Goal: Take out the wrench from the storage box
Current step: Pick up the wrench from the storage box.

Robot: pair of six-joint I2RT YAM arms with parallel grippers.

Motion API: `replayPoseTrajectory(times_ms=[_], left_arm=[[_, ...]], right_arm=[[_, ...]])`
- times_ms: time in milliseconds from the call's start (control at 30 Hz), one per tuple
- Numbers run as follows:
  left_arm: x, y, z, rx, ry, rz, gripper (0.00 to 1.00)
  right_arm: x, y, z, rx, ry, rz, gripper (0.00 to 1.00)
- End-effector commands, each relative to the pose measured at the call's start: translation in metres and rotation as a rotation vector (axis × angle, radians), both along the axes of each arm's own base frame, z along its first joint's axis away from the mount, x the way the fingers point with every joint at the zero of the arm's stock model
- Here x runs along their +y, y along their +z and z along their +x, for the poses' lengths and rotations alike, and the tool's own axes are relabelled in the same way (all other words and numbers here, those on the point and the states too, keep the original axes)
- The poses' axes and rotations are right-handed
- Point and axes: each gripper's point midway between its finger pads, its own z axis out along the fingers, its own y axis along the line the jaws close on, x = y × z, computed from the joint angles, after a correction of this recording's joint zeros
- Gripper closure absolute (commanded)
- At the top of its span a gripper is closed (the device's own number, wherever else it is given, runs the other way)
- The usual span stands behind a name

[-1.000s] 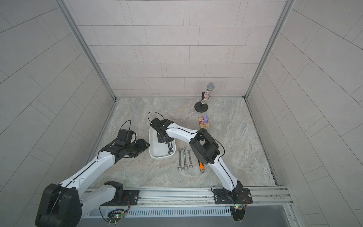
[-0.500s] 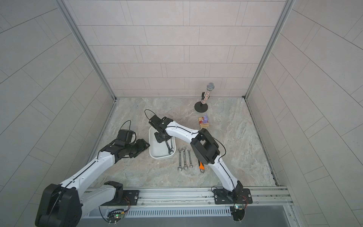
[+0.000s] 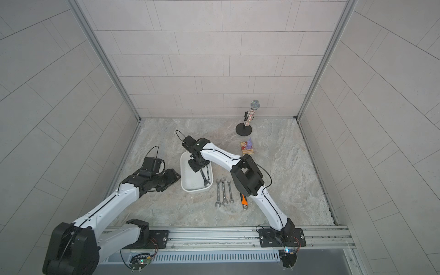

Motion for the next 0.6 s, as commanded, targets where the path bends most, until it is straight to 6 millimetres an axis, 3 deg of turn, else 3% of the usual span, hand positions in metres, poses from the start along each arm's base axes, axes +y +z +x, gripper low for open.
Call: replayPoseTrajectory(times_ms=[0, 167, 333, 567], left_arm=[[0.003, 0.005, 0.002, -0.014, -0.005, 0.024, 0.39], [0.002, 0.005, 0.002, -0.014, -0.004, 0.023, 0.39], [0.003, 0.005, 0.002, -0.011, -0.003, 0.028, 0.39], [0.003, 0.006, 0.003, -0.016, -0.004, 0.026, 0.39]], right_arm=[[-0.011, -0.015, -0.006, 0.051, -0.012, -0.045, 0.54], [-0.012, -0.031, -0.011, 0.078, -0.035, -0.064, 0.60], [-0.034, -0.054, -0.021, 0.075, -0.124, -0.180, 0.71], [-0.057, -0.086, -0.053, 0.155, -0.236, -0.275, 0.75]])
